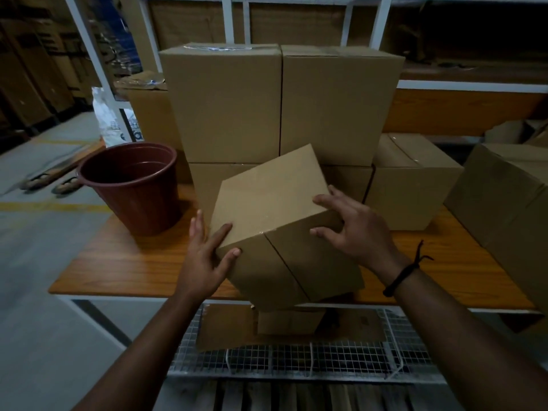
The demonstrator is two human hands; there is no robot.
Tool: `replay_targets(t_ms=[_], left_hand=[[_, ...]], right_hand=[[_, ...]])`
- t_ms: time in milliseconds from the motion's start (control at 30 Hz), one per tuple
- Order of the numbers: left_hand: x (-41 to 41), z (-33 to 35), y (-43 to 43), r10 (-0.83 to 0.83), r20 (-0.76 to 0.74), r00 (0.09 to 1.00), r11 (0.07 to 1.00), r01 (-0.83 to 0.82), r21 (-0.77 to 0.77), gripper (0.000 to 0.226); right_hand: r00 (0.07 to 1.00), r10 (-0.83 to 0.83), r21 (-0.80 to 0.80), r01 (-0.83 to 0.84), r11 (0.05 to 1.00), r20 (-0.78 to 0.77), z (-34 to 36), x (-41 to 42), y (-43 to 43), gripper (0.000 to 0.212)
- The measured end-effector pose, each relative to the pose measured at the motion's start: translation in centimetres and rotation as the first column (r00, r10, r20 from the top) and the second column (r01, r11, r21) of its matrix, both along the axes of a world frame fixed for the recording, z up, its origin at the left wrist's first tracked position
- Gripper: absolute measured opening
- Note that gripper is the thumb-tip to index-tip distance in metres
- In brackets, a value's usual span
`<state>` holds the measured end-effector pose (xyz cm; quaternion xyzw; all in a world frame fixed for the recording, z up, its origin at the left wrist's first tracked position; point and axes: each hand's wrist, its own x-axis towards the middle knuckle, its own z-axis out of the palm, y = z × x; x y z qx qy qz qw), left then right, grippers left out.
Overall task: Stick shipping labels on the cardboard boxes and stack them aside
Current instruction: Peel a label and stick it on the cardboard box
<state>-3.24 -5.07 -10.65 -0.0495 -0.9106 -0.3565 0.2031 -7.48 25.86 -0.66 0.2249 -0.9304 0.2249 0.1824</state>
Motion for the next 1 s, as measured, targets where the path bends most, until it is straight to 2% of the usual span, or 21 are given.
replay_targets(t_ms=[67, 133, 267, 400, 500, 567, 667, 733, 800, 867, 1000], left_hand=[[-0.3, 1.6, 0.3, -0.046, -0.104, 0.993, 0.949, 0.011, -0.316, 0.066], [-0.3, 3.8, 1.4, -0.118, -0.106, 0.987, 0.89, 0.058, -0.453, 0.073], [-0.7, 5.2, 2.5, -0.146, -0.041, 0.988, 0.896, 0.115, -0.428, 0.078], [-0.4, 4.4, 1.1, -0.14, -0.051, 0.989, 0.909, 0.108, -0.402, 0.076], [-0.1, 4.2, -0.2, -0.122, -0.031, 0.992, 0.928, 0.103, -0.357, 0.078], [0.0, 4.5, -0.5, -0.119, -0.016, 0.993, 0.937, 0.107, -0.332, 0.081], [-0.2, 5.7, 0.2, -0.138, -0.011, 0.99, 0.947, 0.128, -0.294, 0.091], [-0.4, 6.6, 1.0, -0.126, -0.031, 0.992, 0.96, 0.114, -0.255, 0.098], [-0.5, 7.0, 1.2, -0.101, -0.059, 0.993, 0.966, 0.084, -0.246, 0.1], [-0.4, 6.9, 0.9, -0.095, -0.085, 0.992, 0.962, 0.069, -0.263, 0.1], [-0.4, 7.0, 0.2, -0.089, -0.117, 0.989, 0.966, 0.057, -0.252, 0.1]], right_hand=[[0.999, -0.003, 0.047, 0.005, 0.999, -0.039, 0.4, 0.0, -1.1, 0.063], [0.997, 0.019, 0.074, -0.013, 0.997, -0.079, 0.4, 0.2, -2.3, 0.064], [0.991, 0.1, 0.005, -0.1, 0.995, -0.093, -0.2, 0.3, -4.0, 0.077], [0.969, 0.216, -0.131, -0.201, 0.971, 0.116, -2.2, -0.4, -2.7, 0.092], [0.958, 0.129, -0.048, -0.121, 0.992, 0.257, -5.3, -0.6, -1.2, 0.097], [0.946, 0.09, -0.049, -0.079, 0.996, 0.31, -6.9, -0.7, -0.8, 0.1], [0.949, 0.095, -0.065, -0.079, 0.995, 0.301, -7.3, -0.7, -1.7, 0.095], [0.951, 0.106, -0.078, -0.086, 0.993, 0.292, -7.0, -0.6, -2.3, 0.083], [0.938, 0.101, -0.169, -0.046, 0.984, 0.333, -6.7, -0.7, -2.5, 0.073], [0.901, 0.1, -0.3, 0.035, 0.953, 0.422, -6.9, -1.4, -2.2, 0.071], [0.785, 0.212, -0.44, 0.085, 0.894, 0.582, -7.0, -2.6, -1.5, 0.075]])
